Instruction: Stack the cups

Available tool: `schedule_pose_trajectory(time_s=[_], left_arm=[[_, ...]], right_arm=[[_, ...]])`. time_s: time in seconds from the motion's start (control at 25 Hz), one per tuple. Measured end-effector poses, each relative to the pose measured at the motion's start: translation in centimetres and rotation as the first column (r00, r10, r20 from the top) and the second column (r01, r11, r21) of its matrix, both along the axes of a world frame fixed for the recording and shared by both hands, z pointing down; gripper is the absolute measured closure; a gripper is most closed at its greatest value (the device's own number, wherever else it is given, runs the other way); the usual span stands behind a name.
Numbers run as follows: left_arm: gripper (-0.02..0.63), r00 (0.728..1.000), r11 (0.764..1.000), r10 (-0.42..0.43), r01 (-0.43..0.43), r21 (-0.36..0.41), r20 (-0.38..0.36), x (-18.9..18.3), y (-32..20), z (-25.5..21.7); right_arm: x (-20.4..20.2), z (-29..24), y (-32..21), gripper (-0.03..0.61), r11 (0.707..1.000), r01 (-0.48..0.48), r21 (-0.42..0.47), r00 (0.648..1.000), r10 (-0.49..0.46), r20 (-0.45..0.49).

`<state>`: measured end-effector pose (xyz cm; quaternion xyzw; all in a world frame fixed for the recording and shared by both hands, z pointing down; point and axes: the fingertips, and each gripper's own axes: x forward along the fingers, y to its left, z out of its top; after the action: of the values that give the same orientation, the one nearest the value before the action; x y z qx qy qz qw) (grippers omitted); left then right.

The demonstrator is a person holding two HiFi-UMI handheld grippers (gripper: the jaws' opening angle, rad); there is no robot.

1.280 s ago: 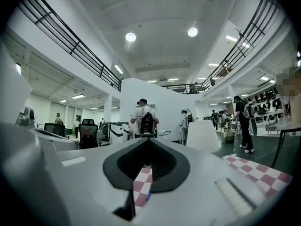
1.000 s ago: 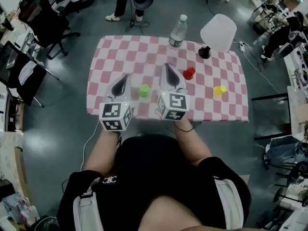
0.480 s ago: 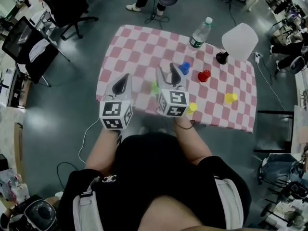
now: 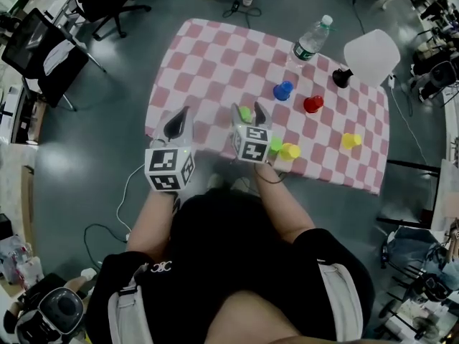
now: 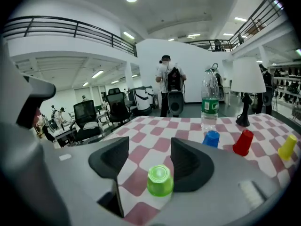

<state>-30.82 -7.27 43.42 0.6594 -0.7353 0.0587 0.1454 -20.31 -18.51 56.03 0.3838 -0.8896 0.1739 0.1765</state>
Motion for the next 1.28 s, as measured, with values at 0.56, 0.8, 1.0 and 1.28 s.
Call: schedule_pose_trajectory(time_s=[0.56, 0.8, 1.0, 1.28], left_arm=[[0.615, 0.999, 0.997, -0.037, 0.034, -0.071, -0.04, -1.7, 1.8, 2.7], [0.615, 0.999, 0.995, -0.023, 0.019, -0.096, -0.048, -1.7, 1.9, 3.6], [0.615, 0.999, 0.994, -0.018, 0.013, -0.105, -0.047, -1.5, 2.1, 3.8], [0.615, 0.999, 0.994, -0.029, 0.024, -0.105, -0.042, -2.0, 2.5, 3.6]], right_arm=[[1.5, 9.2, 0.7, 0.313, 0.987, -0.084, -0.135, 0.982, 0.059, -0.181], [1.6, 11.4, 0.8, 0.313, 0.981, -0.075, -0.18, 0.981, 0.04, -0.192], [1.1, 13.7, 0.6, 0.313, 0.971, -0.074, -0.228, 0.974, 0.021, -0.228], [1.1, 13.9, 0.4, 0.314, 0.97, -0.086, -0.227, 0.974, 0.033, -0.225]])
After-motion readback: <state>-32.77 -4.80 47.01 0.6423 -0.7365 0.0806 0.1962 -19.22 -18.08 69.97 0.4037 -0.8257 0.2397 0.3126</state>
